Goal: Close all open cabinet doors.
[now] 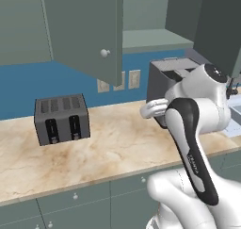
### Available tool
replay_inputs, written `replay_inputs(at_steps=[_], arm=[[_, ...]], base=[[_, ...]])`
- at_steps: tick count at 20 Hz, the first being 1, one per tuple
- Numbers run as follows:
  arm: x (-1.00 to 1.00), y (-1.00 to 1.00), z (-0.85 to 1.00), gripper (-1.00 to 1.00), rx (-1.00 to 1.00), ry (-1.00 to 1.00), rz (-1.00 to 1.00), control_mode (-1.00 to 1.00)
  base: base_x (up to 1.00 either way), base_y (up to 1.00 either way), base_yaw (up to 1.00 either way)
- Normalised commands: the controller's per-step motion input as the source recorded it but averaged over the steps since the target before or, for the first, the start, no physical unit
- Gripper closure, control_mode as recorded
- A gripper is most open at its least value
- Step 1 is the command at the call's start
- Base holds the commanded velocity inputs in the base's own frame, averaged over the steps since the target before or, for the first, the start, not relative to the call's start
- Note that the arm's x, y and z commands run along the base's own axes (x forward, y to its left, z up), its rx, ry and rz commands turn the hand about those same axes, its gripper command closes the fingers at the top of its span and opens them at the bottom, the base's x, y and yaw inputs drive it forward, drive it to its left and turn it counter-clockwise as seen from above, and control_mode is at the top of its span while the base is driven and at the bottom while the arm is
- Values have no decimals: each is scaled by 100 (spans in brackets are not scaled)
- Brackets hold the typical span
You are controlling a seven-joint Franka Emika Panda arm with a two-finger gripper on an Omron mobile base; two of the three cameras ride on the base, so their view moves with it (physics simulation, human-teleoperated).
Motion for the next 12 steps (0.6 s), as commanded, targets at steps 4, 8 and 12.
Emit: replay_inputs(at_steps=[4, 8, 12], arm=[[-38, 0, 23, -100, 0, 0, -8, -100], [-30, 0, 29, -100, 0, 0, -10, -100], [-31, -5, 29, -100, 2, 0, -12, -100]], base=[[0, 0, 0], [0, 0, 0], [0, 0, 0]])
